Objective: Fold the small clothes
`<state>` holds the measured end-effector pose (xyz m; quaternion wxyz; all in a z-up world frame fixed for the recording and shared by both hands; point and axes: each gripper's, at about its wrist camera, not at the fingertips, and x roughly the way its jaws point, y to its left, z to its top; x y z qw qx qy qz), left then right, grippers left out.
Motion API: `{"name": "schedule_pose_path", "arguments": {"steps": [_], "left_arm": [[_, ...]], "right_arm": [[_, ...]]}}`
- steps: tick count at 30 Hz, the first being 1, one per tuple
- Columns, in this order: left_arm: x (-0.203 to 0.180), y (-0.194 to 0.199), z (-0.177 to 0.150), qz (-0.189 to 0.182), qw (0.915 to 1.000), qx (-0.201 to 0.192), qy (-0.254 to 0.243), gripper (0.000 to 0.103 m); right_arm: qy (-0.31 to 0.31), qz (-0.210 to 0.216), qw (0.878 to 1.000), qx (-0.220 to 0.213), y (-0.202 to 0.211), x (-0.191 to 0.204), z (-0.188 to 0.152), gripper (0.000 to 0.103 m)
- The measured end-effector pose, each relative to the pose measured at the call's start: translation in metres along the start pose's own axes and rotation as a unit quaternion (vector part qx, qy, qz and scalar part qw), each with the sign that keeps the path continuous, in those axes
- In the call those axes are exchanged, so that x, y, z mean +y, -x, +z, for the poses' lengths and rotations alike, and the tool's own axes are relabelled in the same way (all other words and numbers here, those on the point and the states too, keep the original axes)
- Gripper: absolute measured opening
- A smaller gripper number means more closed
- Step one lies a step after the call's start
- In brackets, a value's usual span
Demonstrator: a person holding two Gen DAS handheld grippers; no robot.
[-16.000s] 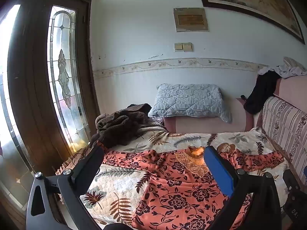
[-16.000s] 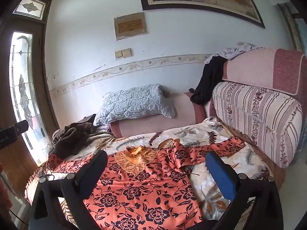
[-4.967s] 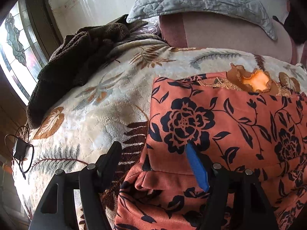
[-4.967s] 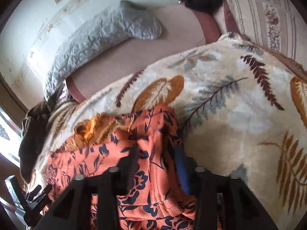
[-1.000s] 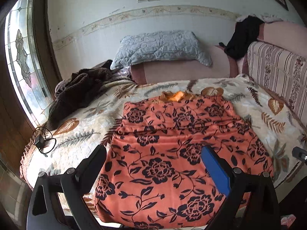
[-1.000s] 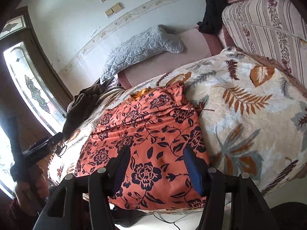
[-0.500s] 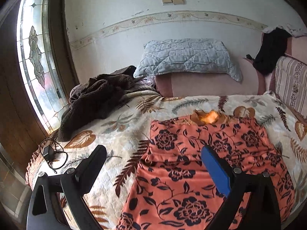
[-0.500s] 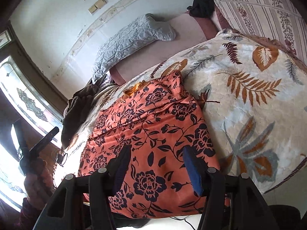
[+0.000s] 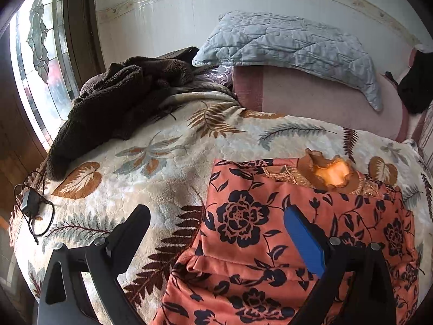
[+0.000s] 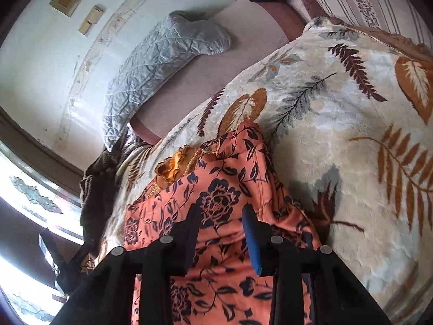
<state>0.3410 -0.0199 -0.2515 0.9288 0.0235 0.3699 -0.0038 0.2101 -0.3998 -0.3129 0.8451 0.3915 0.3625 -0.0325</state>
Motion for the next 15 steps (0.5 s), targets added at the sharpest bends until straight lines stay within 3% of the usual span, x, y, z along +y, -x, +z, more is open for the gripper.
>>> {"name": "schedule_pose_path", "arguments": {"steps": [8, 10, 13, 15], "left_arm": [[0.0, -0.055, 0.008, 0.01, 0.9995, 0.029, -0.005, 0.099], [-0.004, -0.073, 0.003, 0.021, 0.9978, 0.059, -0.023, 0.099], [-0.014, -0.105, -0.016, 0.049, 0.9885, 0.127, -0.065, 0.098], [-0.01, -0.1, -0.015, 0.042, 0.9905, 0.121, -0.048, 0.097]], "right_arm": [[0.02, -0.042, 0.998, 0.028, -0.082, 0.002, 0.015, 0.031], [0.023, -0.051, 0.998, 0.037, -0.097, 0.0, 0.017, 0.031], [0.016, -0.068, 0.995, 0.065, -0.121, -0.011, 0.015, 0.03], [0.016, -0.061, 0.997, 0.052, -0.114, -0.006, 0.018, 0.031]]}}
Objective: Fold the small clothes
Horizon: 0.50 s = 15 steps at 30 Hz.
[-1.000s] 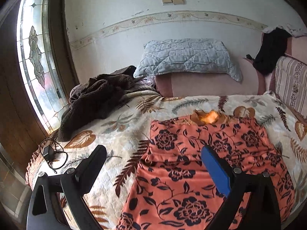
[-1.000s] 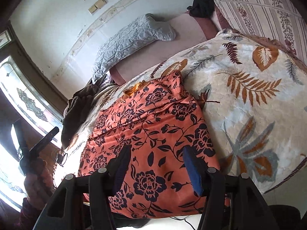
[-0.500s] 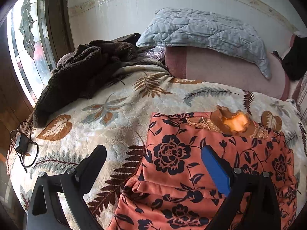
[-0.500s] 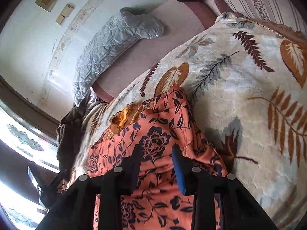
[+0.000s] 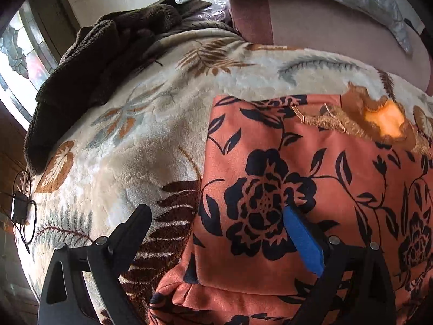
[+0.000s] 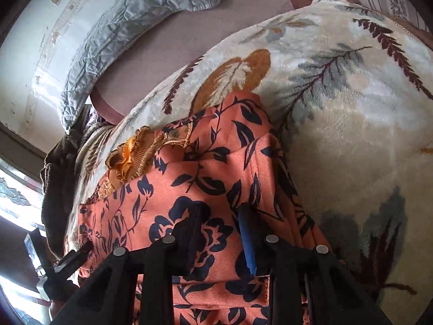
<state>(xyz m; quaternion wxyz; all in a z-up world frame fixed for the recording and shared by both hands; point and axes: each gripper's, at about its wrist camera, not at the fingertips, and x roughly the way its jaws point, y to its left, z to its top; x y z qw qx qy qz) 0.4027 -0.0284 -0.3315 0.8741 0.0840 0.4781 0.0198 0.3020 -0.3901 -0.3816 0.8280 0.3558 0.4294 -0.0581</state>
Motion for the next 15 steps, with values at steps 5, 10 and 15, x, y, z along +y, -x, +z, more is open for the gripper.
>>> {"name": "schedule_pose_path", "arguments": {"steps": [5, 10, 15], "left_arm": [[-0.001, 0.038, 0.002, 0.01, 0.9964, -0.084, -0.013, 0.097], [-0.009, -0.002, -0.009, -0.009, 0.9992, -0.004, -0.038, 0.098], [0.018, 0.033, -0.008, -0.028, 0.9991, -0.033, 0.002, 0.098]], "right_arm": [[0.017, 0.043, 0.998, -0.046, 0.021, 0.015, -0.003, 0.031], [0.02, 0.016, 1.0, 0.004, 0.002, 0.016, -0.013, 0.031], [0.033, 0.052, 0.997, -0.038, 0.054, 0.018, -0.026, 0.034]]}}
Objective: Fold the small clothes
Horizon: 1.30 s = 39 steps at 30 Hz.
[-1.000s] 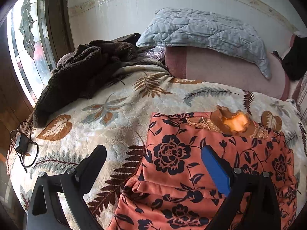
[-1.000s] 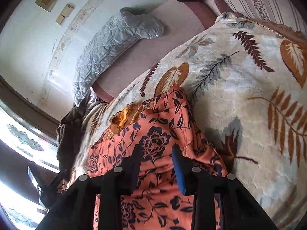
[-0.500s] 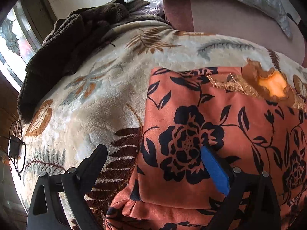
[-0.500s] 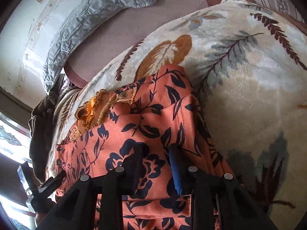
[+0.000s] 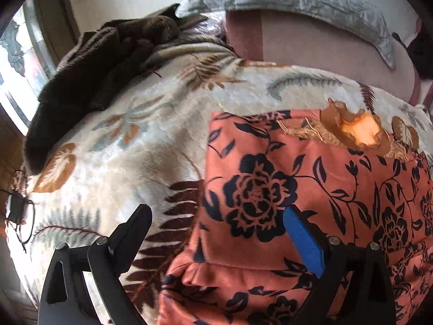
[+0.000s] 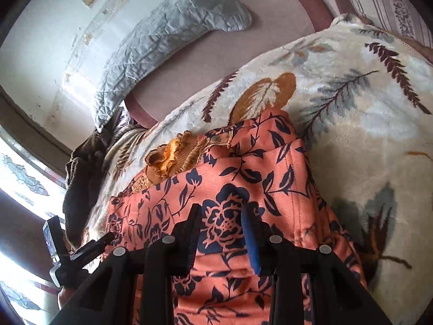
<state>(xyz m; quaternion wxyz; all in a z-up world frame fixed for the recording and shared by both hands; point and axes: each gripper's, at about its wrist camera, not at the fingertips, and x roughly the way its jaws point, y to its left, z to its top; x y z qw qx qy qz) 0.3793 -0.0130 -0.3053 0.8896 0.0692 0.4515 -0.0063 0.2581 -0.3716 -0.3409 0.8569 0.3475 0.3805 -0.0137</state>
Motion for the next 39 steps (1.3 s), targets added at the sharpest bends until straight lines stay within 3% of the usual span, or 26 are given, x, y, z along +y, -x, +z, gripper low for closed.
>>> {"name": "schedule_pose_path", "arguments": {"steps": [2, 4, 6, 10, 14, 21, 39], "left_arm": [[0.012, 0.021, -0.009, -0.002, 0.9997, -0.022, 0.008, 0.098], [0.023, 0.041, -0.02, 0.0, 0.999, -0.041, 0.018, 0.098], [0.029, 0.065, -0.031, 0.004, 0.9977, -0.066, 0.016, 0.098], [0.04, 0.11, -0.07, 0.01, 0.9942, -0.107, 0.005, 0.098], [0.047, 0.131, -0.11, -0.009, 0.9967, -0.08, 0.009, 0.098], [0.048, 0.171, -0.157, -0.004, 0.9974, -0.071, 0.009, 0.098], [0.035, 0.25, -0.164, 0.001, 0.9917, -0.128, -0.007, 0.098]], "right_arm": [[-0.006, 0.003, 1.0, -0.014, 0.025, -0.004, -0.005, 0.038], [-0.01, 0.002, 0.999, -0.036, 0.053, -0.01, -0.015, 0.068], [-0.016, 0.001, 0.998, -0.059, 0.085, -0.017, -0.029, 0.068], [-0.004, -0.009, 0.999, -0.048, 0.129, -0.023, -0.064, 0.068], [0.0, -0.018, 0.999, -0.048, 0.167, -0.035, -0.097, 0.068], [-0.008, -0.006, 0.999, -0.048, 0.211, -0.049, -0.137, 0.068], [0.024, 0.047, 0.996, -0.069, 0.25, -0.027, -0.161, 0.068]]}}
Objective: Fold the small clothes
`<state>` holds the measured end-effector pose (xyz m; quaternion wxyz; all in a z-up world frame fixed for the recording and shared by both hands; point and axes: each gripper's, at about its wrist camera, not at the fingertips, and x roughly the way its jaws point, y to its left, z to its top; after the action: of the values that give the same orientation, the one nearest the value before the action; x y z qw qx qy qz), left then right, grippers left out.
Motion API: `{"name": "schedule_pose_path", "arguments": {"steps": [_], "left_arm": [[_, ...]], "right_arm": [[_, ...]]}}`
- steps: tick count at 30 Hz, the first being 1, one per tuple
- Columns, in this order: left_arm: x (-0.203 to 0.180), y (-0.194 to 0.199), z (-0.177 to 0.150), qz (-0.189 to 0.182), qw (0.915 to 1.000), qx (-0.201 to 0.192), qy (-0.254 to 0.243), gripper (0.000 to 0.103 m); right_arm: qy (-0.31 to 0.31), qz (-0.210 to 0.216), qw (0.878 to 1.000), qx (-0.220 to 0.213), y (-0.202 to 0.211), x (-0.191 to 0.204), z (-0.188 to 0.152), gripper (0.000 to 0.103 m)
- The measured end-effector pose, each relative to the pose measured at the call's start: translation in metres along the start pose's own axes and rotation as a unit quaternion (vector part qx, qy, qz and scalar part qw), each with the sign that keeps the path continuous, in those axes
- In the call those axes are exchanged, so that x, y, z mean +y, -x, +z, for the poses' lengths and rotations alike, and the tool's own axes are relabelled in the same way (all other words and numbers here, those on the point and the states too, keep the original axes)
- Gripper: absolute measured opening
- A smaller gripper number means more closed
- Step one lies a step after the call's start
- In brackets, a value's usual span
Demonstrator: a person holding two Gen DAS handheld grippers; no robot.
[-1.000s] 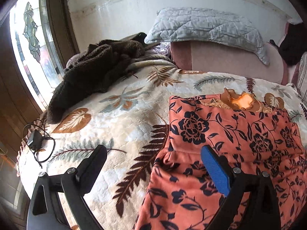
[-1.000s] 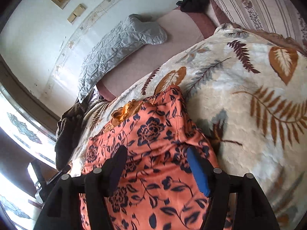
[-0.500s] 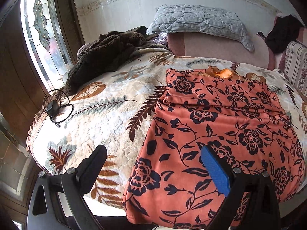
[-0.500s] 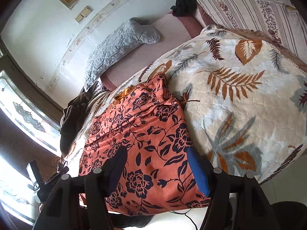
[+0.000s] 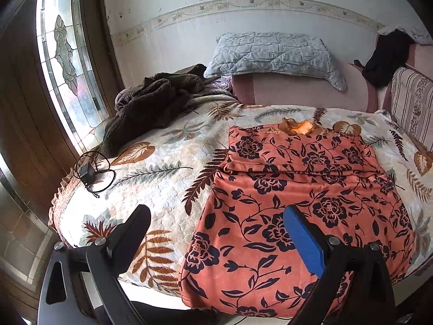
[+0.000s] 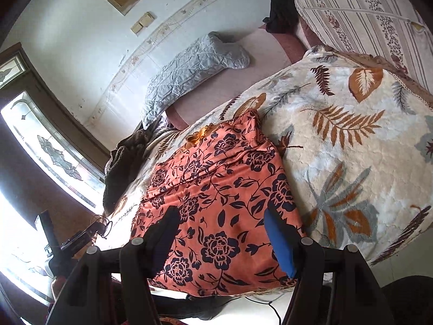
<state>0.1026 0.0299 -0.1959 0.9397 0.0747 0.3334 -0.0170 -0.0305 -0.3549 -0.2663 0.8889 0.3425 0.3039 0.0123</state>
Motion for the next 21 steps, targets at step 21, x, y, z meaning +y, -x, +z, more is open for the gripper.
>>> {"name": "schedule_pose_path", "arguments": {"steps": [21], "left_arm": [[-0.007, 0.009, -0.01, 0.002, 1.0, 0.006, 0.002, 0.098]], "right_arm": [[0.001, 0.027, 1.0, 0.003, -0.002, 0.004, -0.006, 0.068]]}}
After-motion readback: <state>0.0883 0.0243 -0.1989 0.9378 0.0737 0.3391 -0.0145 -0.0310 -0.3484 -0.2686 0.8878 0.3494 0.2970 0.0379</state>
